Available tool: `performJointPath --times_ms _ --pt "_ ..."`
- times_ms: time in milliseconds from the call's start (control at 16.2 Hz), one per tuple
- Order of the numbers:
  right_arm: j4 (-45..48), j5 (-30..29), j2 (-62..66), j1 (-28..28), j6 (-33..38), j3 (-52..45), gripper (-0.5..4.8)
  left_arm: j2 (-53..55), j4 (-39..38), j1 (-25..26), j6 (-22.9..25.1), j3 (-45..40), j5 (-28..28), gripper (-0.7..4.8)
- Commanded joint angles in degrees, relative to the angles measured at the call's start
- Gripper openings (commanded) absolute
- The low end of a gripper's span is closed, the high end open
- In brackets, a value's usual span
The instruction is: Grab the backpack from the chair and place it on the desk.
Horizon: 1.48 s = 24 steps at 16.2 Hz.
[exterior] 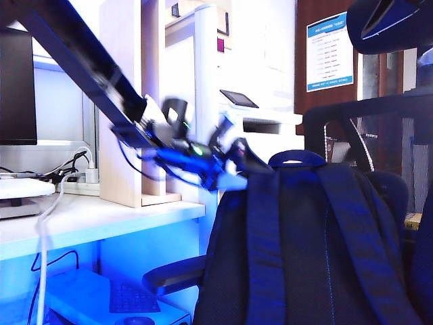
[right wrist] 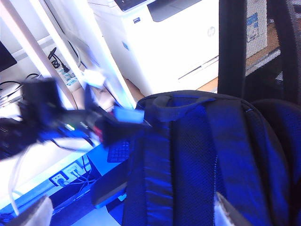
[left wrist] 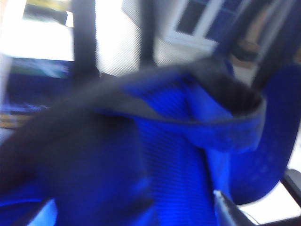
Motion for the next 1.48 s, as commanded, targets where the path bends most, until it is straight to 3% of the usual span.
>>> performJointPath --times_ms 62,186,247,309,495,557,681,742,1114,1237,1485 --pt "0.31 -0.15 -0.07 0.00 0.20 0.26 4.41 1.03 -0.81 -1.81 -0.04 3.63 -1.07 4.79" --pt "0.31 -0.17 -0.09 0.00 0.20 0.26 4.41 1.03 -0.74 -1.84 -0.48 3.87 -2.08 4.77" --pt "0.33 -0.15 -0.09 0.00 0.20 0.26 4.41 1.03 -0.68 -1.84 -0.46 3.87 -1.88 1.85" --pt "0.33 -0.15 -0.09 0.00 0.20 0.26 4.41 1.03 -0.24 -1.79 -1.31 4.11 -1.60 0.05" --pt "0.31 -0.17 -0.11 0.00 0.20 0.26 4.41 0.98 4.28 -1.86 -1.53 4.13 -1.38 -0.06" --pt "0.31 -0.17 -0.11 0.00 0.20 0.26 4.41 0.87 7.45 -1.86 -3.15 4.15 -1.25 -0.06" --pt "0.24 -0.20 -0.20 0.00 0.20 0.26 4.41 -0.35 16.02 -1.84 -11.41 4.22 -1.16 -0.06" --pt "0.22 -0.26 -0.24 0.00 0.20 0.26 4.41 -1.90 17.81 -1.84 -12.11 4.22 -1.07 -0.06" --pt "-5.18 -2.12 -3.89 0.02 0.20 0.26 4.41 -19.02 17.20 -1.81 -11.52 4.24 -0.15 -0.06" --pt "-6.88 -2.08 -7.72 0.02 0.17 0.26 4.41 -26.25 15.26 -1.81 -8.33 4.24 -0.68 -0.06" --pt "-12.94 -3.06 -14.88 0.02 0.17 0.26 4.41 -41.79 0.28 -1.73 3.28 4.46 -7.78 -0.06"
